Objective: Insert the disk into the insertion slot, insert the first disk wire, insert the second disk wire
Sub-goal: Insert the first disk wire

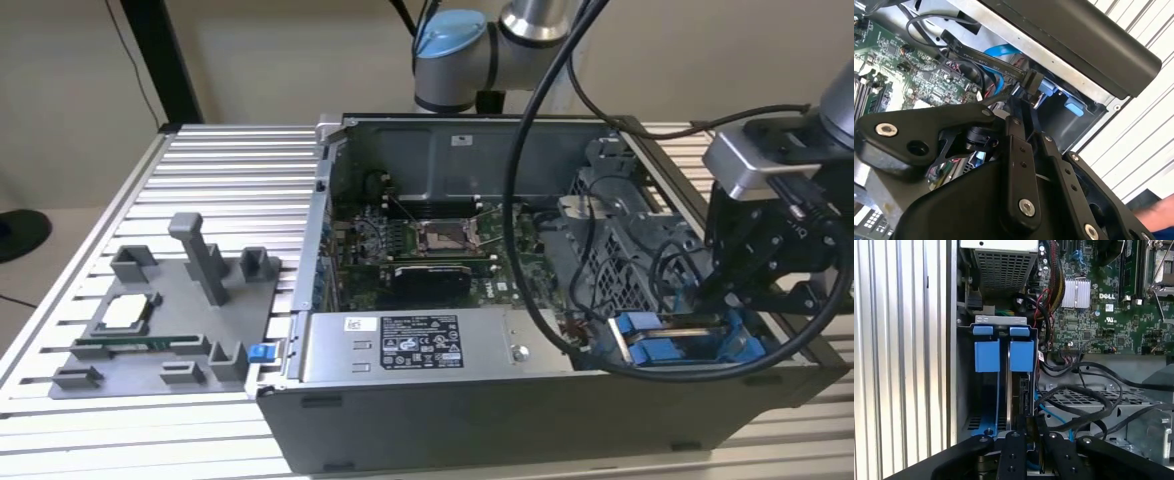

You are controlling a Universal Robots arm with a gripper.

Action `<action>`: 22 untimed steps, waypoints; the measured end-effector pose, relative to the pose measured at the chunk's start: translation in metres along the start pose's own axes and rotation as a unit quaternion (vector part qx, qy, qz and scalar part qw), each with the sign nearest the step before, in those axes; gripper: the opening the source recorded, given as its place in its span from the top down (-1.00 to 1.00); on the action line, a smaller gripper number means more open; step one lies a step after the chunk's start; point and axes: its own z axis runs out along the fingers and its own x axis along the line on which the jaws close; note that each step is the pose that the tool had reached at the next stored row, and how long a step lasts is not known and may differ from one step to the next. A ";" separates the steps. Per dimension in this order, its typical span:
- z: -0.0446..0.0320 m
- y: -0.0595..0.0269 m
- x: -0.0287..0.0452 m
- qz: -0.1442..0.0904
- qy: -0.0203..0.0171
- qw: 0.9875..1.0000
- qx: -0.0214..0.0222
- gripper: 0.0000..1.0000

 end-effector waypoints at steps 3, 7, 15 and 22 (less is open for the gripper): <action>0.0017 0.0000 0.0002 0.000 0.000 1.000 0.000 1.00; 0.0033 0.0000 0.0003 0.000 0.000 1.000 0.000 1.00; 0.0057 -0.0001 0.0005 0.000 0.000 1.000 0.000 1.00; 0.0083 -0.0001 0.0008 0.000 0.000 1.000 0.000 1.00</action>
